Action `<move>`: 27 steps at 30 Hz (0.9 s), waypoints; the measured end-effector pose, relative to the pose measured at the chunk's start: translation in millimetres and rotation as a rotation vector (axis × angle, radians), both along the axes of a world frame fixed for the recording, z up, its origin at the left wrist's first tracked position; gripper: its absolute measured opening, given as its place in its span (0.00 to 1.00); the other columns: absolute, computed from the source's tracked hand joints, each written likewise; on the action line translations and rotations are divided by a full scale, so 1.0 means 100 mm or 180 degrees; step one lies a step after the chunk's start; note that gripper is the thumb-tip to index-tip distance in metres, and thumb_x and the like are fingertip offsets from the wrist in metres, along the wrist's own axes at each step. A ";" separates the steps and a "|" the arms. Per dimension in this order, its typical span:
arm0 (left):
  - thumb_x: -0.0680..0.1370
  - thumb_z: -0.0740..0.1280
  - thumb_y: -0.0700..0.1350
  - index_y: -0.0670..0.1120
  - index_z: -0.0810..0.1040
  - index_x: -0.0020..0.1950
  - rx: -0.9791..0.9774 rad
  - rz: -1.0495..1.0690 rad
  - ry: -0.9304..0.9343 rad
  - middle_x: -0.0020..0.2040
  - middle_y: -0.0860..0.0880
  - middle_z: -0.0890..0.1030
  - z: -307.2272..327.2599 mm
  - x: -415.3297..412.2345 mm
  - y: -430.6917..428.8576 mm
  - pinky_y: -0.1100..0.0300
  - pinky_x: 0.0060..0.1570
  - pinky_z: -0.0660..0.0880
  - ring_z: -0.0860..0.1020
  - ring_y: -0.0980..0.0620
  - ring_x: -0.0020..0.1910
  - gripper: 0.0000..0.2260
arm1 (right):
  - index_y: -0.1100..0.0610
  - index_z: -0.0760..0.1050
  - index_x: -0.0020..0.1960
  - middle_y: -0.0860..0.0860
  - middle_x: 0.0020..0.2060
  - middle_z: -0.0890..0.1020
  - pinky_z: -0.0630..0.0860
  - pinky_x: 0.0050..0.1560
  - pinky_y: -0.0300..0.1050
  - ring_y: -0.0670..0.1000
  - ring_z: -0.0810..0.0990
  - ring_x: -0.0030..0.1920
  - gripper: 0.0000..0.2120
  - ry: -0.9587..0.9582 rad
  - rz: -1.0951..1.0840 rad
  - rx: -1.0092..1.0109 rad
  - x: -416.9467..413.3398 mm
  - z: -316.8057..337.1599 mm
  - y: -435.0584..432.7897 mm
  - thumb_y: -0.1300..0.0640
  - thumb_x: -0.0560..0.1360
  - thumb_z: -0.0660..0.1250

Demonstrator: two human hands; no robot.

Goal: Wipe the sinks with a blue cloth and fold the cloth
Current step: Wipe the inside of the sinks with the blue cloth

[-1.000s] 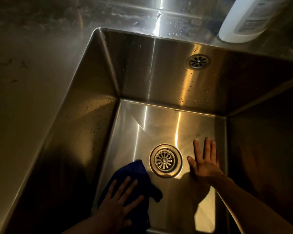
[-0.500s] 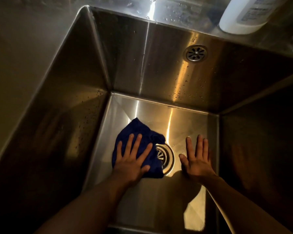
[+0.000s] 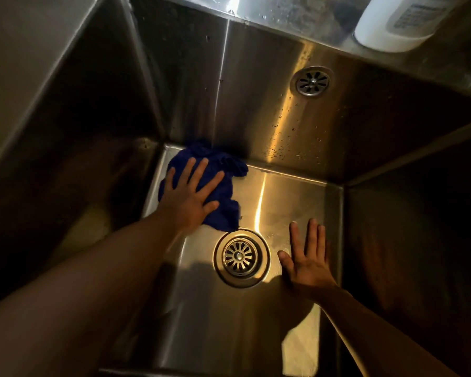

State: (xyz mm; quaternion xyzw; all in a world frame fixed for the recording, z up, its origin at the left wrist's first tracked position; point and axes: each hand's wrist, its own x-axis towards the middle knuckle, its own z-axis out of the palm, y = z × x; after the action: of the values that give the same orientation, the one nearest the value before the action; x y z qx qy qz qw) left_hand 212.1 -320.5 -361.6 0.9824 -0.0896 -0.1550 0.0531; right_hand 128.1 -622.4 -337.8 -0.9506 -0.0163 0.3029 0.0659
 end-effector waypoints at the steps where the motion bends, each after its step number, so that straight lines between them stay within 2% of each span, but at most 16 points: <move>1: 0.78 0.46 0.65 0.65 0.23 0.66 0.0046 0.0073 0.0076 0.75 0.51 0.28 0.01 0.00 0.09 0.39 0.71 0.36 0.30 0.47 0.74 0.31 | 0.42 0.25 0.71 0.51 0.69 0.22 0.29 0.69 0.54 0.55 0.20 0.69 0.34 -0.0023 0.0011 -0.0009 0.00 -0.01 -0.01 0.37 0.78 0.46; 6: 0.78 0.45 0.65 0.64 0.14 0.58 0.0180 0.0162 0.0394 0.67 0.50 0.19 0.04 -0.14 0.30 0.42 0.69 0.31 0.22 0.48 0.68 0.34 | 0.41 0.25 0.71 0.49 0.68 0.20 0.27 0.68 0.52 0.53 0.18 0.67 0.34 -0.0046 -0.0006 0.0037 0.00 -0.04 -0.02 0.36 0.78 0.46; 10: 0.78 0.47 0.64 0.60 0.16 0.63 0.0347 -0.0062 0.0513 0.67 0.46 0.18 0.10 -0.61 0.33 0.39 0.69 0.32 0.23 0.44 0.69 0.36 | 0.42 0.26 0.72 0.50 0.68 0.21 0.27 0.68 0.53 0.55 0.19 0.68 0.34 -0.0003 0.0003 0.0037 0.02 -0.05 -0.03 0.36 0.78 0.47; 11: 0.77 0.49 0.64 0.59 0.22 0.68 0.0300 -0.0162 0.0444 0.73 0.43 0.25 0.18 -0.79 0.33 0.37 0.70 0.38 0.28 0.41 0.72 0.36 | 0.42 0.27 0.73 0.50 0.68 0.21 0.28 0.68 0.53 0.55 0.20 0.68 0.35 0.0023 -0.0009 0.0036 0.02 -0.04 -0.03 0.37 0.78 0.47; 12: 0.76 0.53 0.64 0.57 0.32 0.74 0.0236 -0.0356 0.0368 0.77 0.39 0.39 0.27 -0.96 0.34 0.34 0.70 0.48 0.38 0.37 0.74 0.37 | 0.43 0.28 0.73 0.50 0.68 0.21 0.29 0.69 0.54 0.55 0.20 0.68 0.35 0.0053 -0.0016 0.0037 0.02 -0.03 -0.03 0.36 0.78 0.48; 14: 0.67 0.61 0.66 0.51 0.53 0.77 0.0223 -0.0710 0.0442 0.71 0.36 0.69 0.45 -1.29 0.39 0.33 0.57 0.70 0.64 0.34 0.70 0.43 | 0.40 0.28 0.73 0.50 0.68 0.22 0.32 0.72 0.57 0.55 0.21 0.69 0.35 0.0083 -0.0021 0.0107 0.01 0.02 -0.04 0.33 0.77 0.46; 15: 0.63 0.63 0.67 0.50 0.53 0.77 0.0354 -0.0830 0.0553 0.69 0.37 0.72 0.51 -1.44 0.41 0.35 0.54 0.73 0.70 0.34 0.66 0.47 | 0.37 0.27 0.71 0.49 0.69 0.22 0.34 0.73 0.57 0.54 0.21 0.69 0.34 0.0077 -0.0067 0.0167 0.01 0.05 -0.04 0.32 0.75 0.45; 16: 0.61 0.64 0.68 0.50 0.50 0.77 0.0543 -0.1005 0.0656 0.71 0.37 0.68 0.52 -1.61 0.41 0.35 0.55 0.72 0.71 0.34 0.66 0.50 | 0.34 0.27 0.70 0.48 0.70 0.23 0.35 0.73 0.57 0.53 0.21 0.70 0.33 0.0017 -0.0115 0.0215 0.00 0.09 -0.03 0.30 0.75 0.44; 17: 0.64 0.63 0.67 0.50 0.46 0.78 0.0760 -0.1326 0.0694 0.74 0.35 0.59 0.52 -1.75 0.42 0.33 0.61 0.65 0.65 0.31 0.70 0.49 | 0.33 0.28 0.70 0.47 0.71 0.24 0.35 0.73 0.57 0.52 0.22 0.71 0.31 -0.0089 -0.0108 0.0230 -0.03 0.14 -0.01 0.29 0.75 0.42; 19: 0.73 0.59 0.64 0.56 0.35 0.75 0.0973 -0.1935 0.0815 0.76 0.36 0.37 0.43 -1.99 0.45 0.30 0.65 0.33 0.37 0.29 0.72 0.41 | 0.35 0.30 0.72 0.48 0.73 0.26 0.34 0.72 0.58 0.53 0.25 0.73 0.30 -0.0426 0.0148 0.0098 -0.12 0.21 0.06 0.31 0.75 0.39; 20: 0.74 0.57 0.64 0.58 0.34 0.74 0.0938 -0.2054 0.1064 0.75 0.37 0.32 0.43 -2.09 0.43 0.32 0.62 0.26 0.31 0.31 0.70 0.39 | 0.36 0.30 0.73 0.49 0.74 0.28 0.34 0.72 0.59 0.54 0.27 0.73 0.30 -0.0522 0.0347 0.0070 -0.17 0.25 0.12 0.33 0.75 0.40; 21: 0.73 0.58 0.65 0.57 0.40 0.76 0.0899 -0.2132 0.1019 0.75 0.36 0.32 0.44 -2.16 0.41 0.30 0.64 0.31 0.36 0.31 0.72 0.38 | 0.38 0.32 0.74 0.50 0.74 0.30 0.35 0.72 0.60 0.56 0.29 0.74 0.31 -0.0563 0.0550 0.0099 -0.22 0.29 0.18 0.35 0.76 0.42; 22: 0.69 0.61 0.68 0.55 0.52 0.76 0.0835 -0.2028 0.0908 0.76 0.34 0.36 0.46 -2.21 0.37 0.29 0.68 0.46 0.48 0.33 0.74 0.40 | 0.39 0.34 0.75 0.51 0.75 0.32 0.36 0.73 0.60 0.57 0.32 0.75 0.31 -0.0625 0.0768 0.0177 -0.27 0.31 0.26 0.37 0.76 0.45; 23: 0.64 0.64 0.70 0.54 0.61 0.72 0.0708 -0.1874 0.0906 0.76 0.33 0.41 0.49 -2.21 0.34 0.33 0.66 0.58 0.59 0.36 0.73 0.41 | 0.40 0.36 0.76 0.51 0.76 0.34 0.36 0.74 0.60 0.58 0.34 0.76 0.31 -0.0689 0.0984 0.0241 -0.35 0.32 0.35 0.39 0.77 0.47; 24: 0.60 0.66 0.71 0.55 0.64 0.70 0.0641 -0.1817 0.0793 0.76 0.32 0.47 0.51 -2.19 0.31 0.36 0.65 0.63 0.64 0.37 0.72 0.42 | 0.40 0.37 0.76 0.52 0.76 0.35 0.36 0.74 0.59 0.59 0.36 0.76 0.31 -0.0696 0.1146 0.0293 -0.43 0.33 0.45 0.40 0.78 0.48; 27: 0.61 0.65 0.71 0.51 0.53 0.77 0.0447 -0.1931 0.0114 0.77 0.34 0.50 0.41 -2.29 0.10 0.36 0.62 0.67 0.47 0.33 0.76 0.50 | 0.39 0.35 0.75 0.52 0.76 0.35 0.34 0.73 0.62 0.60 0.34 0.75 0.30 -0.0630 0.1135 0.0492 -0.59 0.38 0.69 0.42 0.79 0.47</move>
State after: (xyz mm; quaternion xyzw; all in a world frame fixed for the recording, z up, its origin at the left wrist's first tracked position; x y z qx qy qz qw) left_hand -16.6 -311.0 -320.7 0.9092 -0.3668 -0.1868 -0.0619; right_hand 68.7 -553.1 -299.9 -0.9499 -0.2137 0.2128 0.0820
